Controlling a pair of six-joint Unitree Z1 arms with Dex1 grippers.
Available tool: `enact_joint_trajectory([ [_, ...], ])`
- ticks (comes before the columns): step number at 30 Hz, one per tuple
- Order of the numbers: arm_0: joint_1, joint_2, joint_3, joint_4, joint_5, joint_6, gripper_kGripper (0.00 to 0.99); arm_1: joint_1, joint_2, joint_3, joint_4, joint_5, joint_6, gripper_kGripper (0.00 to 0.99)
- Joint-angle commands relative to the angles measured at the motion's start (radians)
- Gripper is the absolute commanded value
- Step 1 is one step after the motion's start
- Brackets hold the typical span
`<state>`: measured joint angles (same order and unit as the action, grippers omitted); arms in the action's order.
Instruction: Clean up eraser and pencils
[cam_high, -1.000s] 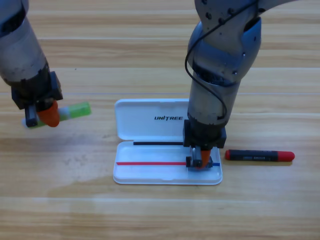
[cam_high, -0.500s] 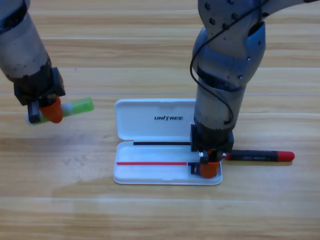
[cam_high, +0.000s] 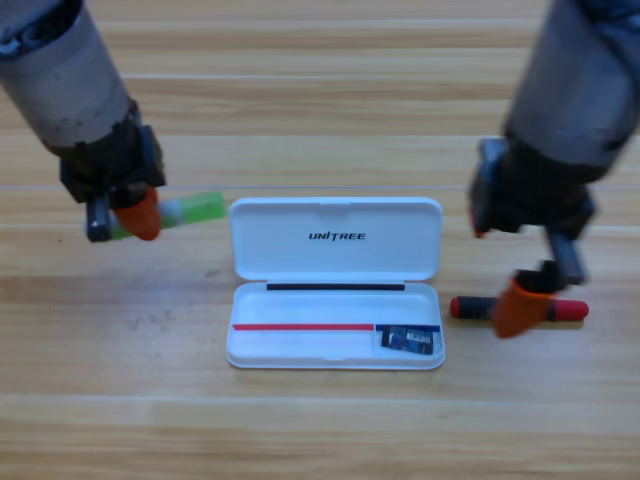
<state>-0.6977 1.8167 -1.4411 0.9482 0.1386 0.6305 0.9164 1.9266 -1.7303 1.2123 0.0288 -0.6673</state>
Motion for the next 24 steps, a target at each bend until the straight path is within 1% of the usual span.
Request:
enact_joint_trajectory([
  [1, -0.154, 0.02, -0.016, 0.014, -0.008, -0.003, 0.0, -0.106, -0.021, 0.181, -0.023, -0.018, -0.028, 0.99],
  [5, -0.212, 0.072, -0.027, 0.009, -0.033, -0.003, 0.0, -0.169, 0.023, 0.267, -0.108, -0.018, -0.089, 0.99],
  [9, -0.249, 0.128, -0.027, -0.011, -0.047, -0.008, 0.0, -0.209, 0.089, 0.276, -0.168, -0.033, -0.166, 0.989],
  [12, -0.269, 0.162, -0.025, -0.029, -0.054, -0.011, 0.0, -0.22, 0.132, 0.265, -0.197, -0.038, -0.21, 0.985],
  [16, -0.275, 0.207, -0.035, -0.054, -0.059, -0.012, 0.0, -0.229, 0.2, 0.218, -0.203, -0.033, -0.247, 0.982],
  [24, -0.275, 0.277, -0.093, -0.054, -0.063, -0.037, 0.0, -0.232, 0.298, 0.135, -0.212, -0.036, -0.29, 0.963],
])
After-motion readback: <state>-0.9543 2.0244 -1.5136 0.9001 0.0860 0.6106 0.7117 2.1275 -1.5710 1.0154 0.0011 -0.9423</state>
